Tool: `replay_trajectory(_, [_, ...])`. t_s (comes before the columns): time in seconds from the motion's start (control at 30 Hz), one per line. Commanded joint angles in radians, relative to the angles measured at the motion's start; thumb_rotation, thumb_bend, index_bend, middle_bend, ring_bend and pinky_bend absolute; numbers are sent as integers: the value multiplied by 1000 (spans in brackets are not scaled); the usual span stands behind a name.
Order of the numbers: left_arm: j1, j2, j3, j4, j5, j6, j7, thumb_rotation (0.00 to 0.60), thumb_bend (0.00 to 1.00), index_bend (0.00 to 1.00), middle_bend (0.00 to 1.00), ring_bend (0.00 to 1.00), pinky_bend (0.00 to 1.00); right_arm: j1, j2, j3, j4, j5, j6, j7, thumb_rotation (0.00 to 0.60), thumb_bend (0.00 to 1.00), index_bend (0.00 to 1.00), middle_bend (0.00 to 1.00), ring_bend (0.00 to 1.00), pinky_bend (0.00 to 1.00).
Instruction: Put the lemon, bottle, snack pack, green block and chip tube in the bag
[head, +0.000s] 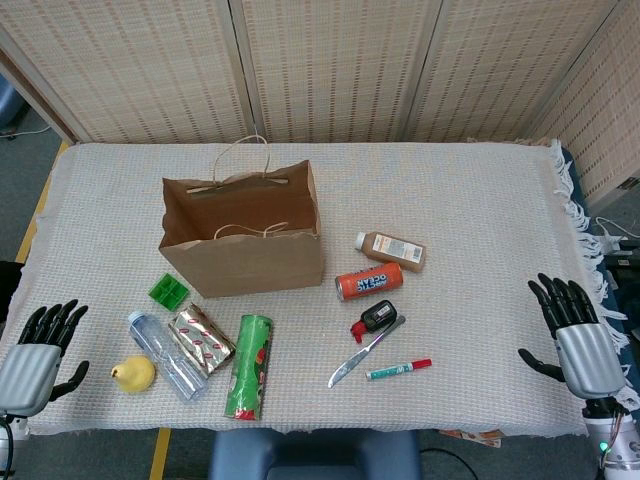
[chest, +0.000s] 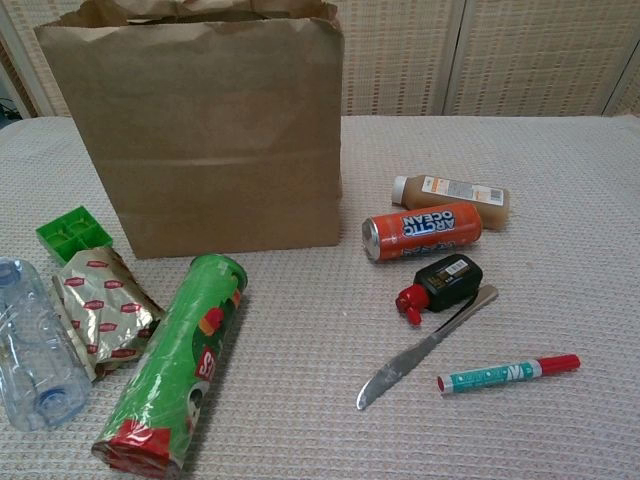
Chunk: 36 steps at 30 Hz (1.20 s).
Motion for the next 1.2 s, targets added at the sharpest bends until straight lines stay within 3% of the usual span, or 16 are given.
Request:
replay_trajectory(0.03, [-3,4,0,-5,-7,-9,3,600,350,0,0,0,32,0,-8,6,8,-7,22,14,600,34,0,0,0,0])
replay_trajectory(0.3, [-11,24,18,-31,-26,-58,34,600,353,0,0,0,32,-6,-47,19,55,-51,101,91,600,34,0,0,0,0])
replay_trajectory(0.77, [-92,163,136,-195,-72,-366,107,600,353,0,0,0,52,-4,-22,3,34,-20,48,100,600,33,0,0,0,0])
replay_trajectory(0.9, [-105,150,145,-216,-71,-396,120,600,352,0,0,0,67,-3,-17,1,22,-14,38,101,600,34,0,0,0,0])
replay_trajectory(1.2, [-142,54,108,-145,-58,-400,164,600,353,9,0,0,97,2,-9,-4,-6,-9,17,86,600,34,0,0,0,0])
